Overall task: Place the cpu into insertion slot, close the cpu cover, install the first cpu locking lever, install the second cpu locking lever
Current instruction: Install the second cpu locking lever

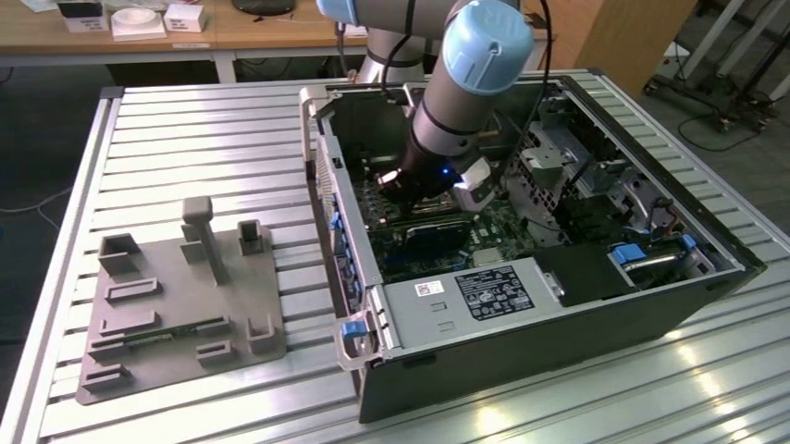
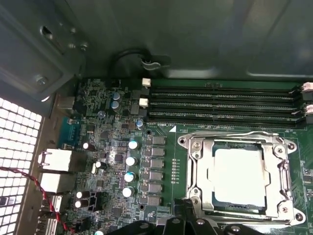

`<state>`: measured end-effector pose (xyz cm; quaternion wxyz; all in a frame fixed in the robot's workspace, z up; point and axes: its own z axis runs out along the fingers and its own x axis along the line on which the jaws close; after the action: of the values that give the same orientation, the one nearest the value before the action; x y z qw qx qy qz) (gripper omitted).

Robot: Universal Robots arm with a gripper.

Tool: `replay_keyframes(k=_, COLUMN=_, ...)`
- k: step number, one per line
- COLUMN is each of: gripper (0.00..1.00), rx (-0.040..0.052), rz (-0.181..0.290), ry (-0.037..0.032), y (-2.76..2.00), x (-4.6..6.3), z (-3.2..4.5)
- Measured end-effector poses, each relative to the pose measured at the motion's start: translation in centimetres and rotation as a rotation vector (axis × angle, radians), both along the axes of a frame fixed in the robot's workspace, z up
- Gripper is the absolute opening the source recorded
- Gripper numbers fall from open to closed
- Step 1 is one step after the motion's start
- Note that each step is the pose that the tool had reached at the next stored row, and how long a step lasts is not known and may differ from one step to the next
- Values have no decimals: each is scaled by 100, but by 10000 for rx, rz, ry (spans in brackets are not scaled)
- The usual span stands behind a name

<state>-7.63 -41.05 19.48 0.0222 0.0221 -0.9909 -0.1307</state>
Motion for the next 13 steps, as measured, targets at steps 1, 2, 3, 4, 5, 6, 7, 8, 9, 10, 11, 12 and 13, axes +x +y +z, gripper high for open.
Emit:
replay_keyframes(k=1, gripper=10, rx=-4, rz=-1, ry=1, y=2, x=-1, z=15)
replay_keyframes(k=2, gripper=10, rx=-3, rz=-1, ry=0, y=4, x=0, z=28)
replay_keyframes(k=3, gripper=10, rx=-4, rz=-1, ry=0, y=7, x=0, z=42)
replay_keyframes(k=4, gripper=10, rx=-5, rz=-1, ry=0, y=10, x=0, z=57)
replay_keyframes(k=5, gripper=10, rx=-6, rz=-1, ry=1, y=13, x=0, z=74)
replay_keyframes(k=6, gripper=10, rx=-4, rz=0, ry=1, y=15, x=0, z=92)
replay_keyframes(k=7, gripper=10, rx=-5, rz=0, ry=0, y=16, x=0, z=110)
replay_keyframes(k=8, gripper=10, rx=-4, rz=0, ry=0, y=17, x=0, z=133)
replay_keyframes(k=9, gripper=10, rx=-5, rz=0, ry=0, y=18, x=0, z=160)
replay_keyframes(k=10, gripper=10, rx=-5, rz=1, ry=0, y=19, x=0, z=188)
replay_keyframes(k=11, gripper=10, rx=-4, rz=0, ry=-2, y=19, x=0, z=217)
replay_keyframes(k=12, gripper=10, rx=-4, rz=0, ry=-4, y=20, x=0, z=246)
replay_keyframes(k=13, gripper=10, rx=-5, rz=0, ry=-7, y=20, x=0, z=267)
